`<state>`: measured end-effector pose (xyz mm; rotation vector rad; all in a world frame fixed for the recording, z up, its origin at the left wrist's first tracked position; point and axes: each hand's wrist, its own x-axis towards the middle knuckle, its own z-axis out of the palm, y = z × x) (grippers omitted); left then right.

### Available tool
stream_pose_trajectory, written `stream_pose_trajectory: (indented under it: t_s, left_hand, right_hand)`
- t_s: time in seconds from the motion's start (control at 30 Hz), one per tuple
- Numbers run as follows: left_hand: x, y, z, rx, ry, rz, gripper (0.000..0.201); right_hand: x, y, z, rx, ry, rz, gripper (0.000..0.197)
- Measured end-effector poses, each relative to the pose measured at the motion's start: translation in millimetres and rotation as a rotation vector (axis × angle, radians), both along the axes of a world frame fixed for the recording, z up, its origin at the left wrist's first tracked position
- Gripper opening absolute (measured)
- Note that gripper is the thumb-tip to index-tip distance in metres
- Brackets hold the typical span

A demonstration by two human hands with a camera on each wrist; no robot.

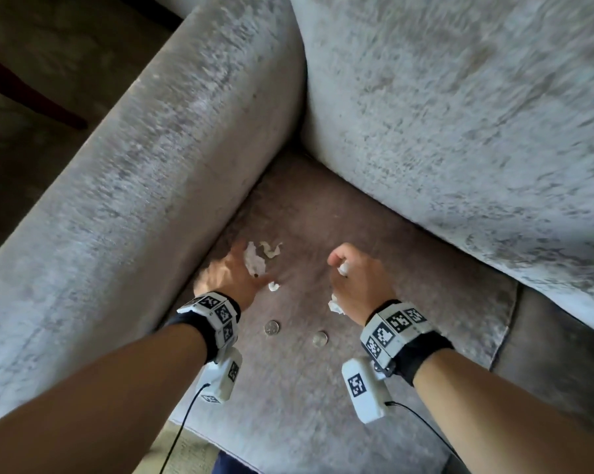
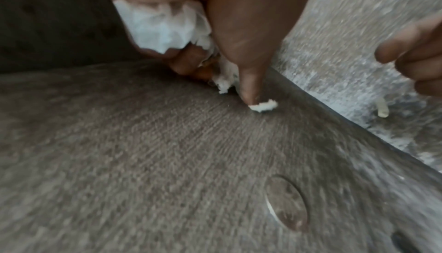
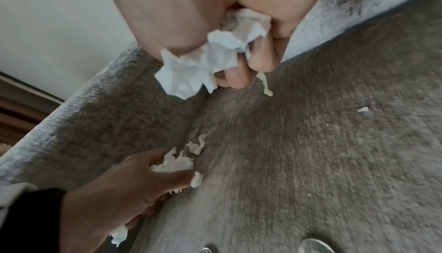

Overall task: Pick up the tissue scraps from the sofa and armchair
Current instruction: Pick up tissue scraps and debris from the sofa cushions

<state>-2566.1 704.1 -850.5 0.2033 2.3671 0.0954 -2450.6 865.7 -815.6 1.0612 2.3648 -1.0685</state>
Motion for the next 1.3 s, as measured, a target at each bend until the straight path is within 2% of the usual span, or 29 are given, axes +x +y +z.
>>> stream_pose_trajectory:
  t_s: [0.1,0.2,0.37,0.47,0.63,0.73,0.87,1.0,1.13,1.3]
  left_hand:
    - [-4,0,0,0.021,-0.023,0.005,0.048]
    - [-9,-6,4,0.076,-0.032,-0.013,0.034]
    - [-15,-24,19,0.142,-0.008,0.014,0.040]
    - [-20,-39,21,0.152,-0.014,0.022,0.052]
    - [-18,-58,21,0.230,-0.004,0.064,0.043]
    - [-15,-66,24,0.273,0.030,0.092,0.039]
    - [-14,-69,25,0.307,-0.008,0.056,0.040]
    - [-10,-66,28,0.294,-0.029,0.128,0.032]
    - [-9,-56,36,0.294,0.004,0.100,0.032]
    - [2,-37,43,0.309,0.040,0.052,0.037]
  right_hand:
    - [-6,-3,-4,0.021,-0.056,0.050,0.019]
    - [-19,-12,-6,0.037,-0.054,0.066,0.011]
    - [-49,-30,-9,0.037,-0.038,0.139,0.014]
    - [-70,-42,-24,0.050,-0.066,0.205,0.016]
    - [-93,-59,-56,0.092,-0.118,0.225,0.033]
    - [-96,-67,-69,0.059,-0.171,0.216,0.026]
    - [-96,-74,-77,0.098,-0.218,0.213,0.015]
    - [-93,-73,-65,0.094,-0.193,0.222,0.015]
    - [-76,-59,-40,0.094,-0.159,0.106,0.026]
    - [-31,-27,-19,0.134,-0.087,-0.063,0.019]
